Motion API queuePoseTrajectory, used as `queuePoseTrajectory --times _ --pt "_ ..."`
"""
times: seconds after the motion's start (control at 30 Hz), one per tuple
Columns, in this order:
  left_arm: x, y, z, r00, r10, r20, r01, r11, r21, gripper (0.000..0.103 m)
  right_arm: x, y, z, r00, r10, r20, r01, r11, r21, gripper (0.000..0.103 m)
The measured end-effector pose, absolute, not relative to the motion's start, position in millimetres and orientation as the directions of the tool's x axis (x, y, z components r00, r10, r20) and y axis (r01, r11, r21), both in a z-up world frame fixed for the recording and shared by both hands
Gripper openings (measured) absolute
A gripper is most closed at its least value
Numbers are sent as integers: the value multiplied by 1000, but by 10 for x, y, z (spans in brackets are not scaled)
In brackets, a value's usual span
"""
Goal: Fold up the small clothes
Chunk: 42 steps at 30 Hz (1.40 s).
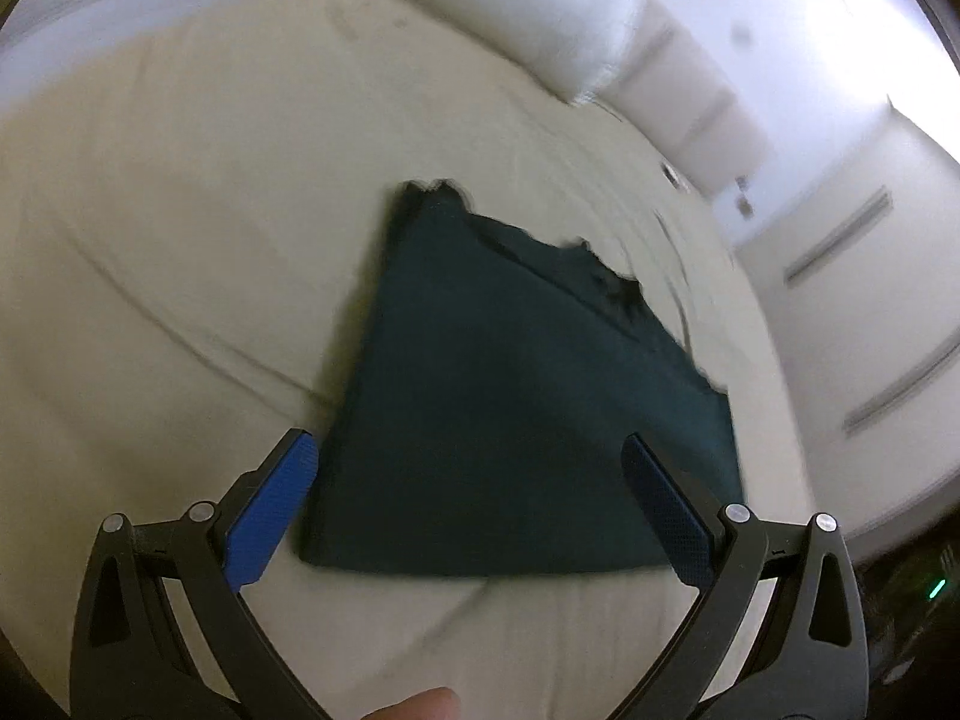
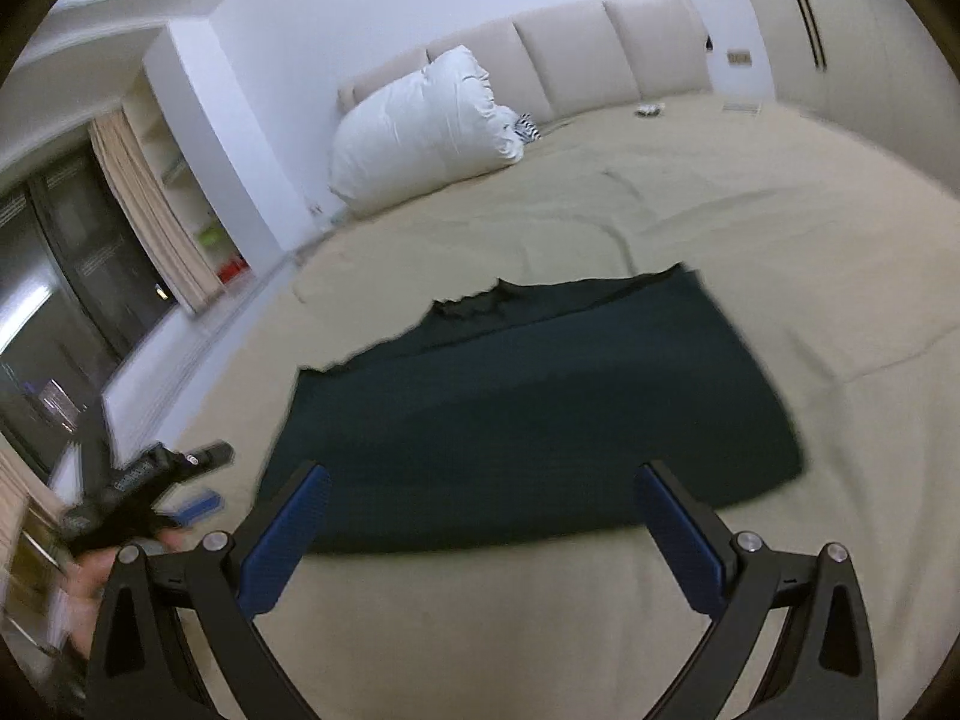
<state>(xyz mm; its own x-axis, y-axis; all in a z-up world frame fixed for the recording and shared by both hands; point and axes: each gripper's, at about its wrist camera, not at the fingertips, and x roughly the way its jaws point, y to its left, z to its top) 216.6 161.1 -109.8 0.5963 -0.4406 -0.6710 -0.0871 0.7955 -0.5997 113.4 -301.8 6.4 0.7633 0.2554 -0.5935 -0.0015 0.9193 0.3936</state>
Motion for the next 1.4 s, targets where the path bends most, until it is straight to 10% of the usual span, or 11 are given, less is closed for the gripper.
queuePoseTrajectory --times 0.33,0.4,0.47,0.57,1.13,1.4 --pt "2416 1771 -1645 550 -560 -619 -176 648 -741 100 1890 -2895 -310 701 443 -558 -93 833 545 98" --pt "2514 1784 -1651 545 -581 -605 -189 618 -763 79 1982 -2911 -349 701 445 -557 -80 826 558 97" --pt "2537 1673 -1679 518 -590 -619 -199 621 -758 31 2035 -2936 -373 701 444 -558 -72 823 564 97" --pt "2575 1637 -1725 493 -590 -639 -222 625 -749 15 2106 -2998 -400 699 441 -563 -69 825 560 97" --pt "3001 -260 -442 515 -582 -629 213 798 -564 9 2583 -4006 -685 652 550 -522 -11 695 719 98" --pt "3106 -1645 -960 311 -700 -643 397 710 -581 11 2809 -4564 -1028 627 668 -401 56 474 879 99"
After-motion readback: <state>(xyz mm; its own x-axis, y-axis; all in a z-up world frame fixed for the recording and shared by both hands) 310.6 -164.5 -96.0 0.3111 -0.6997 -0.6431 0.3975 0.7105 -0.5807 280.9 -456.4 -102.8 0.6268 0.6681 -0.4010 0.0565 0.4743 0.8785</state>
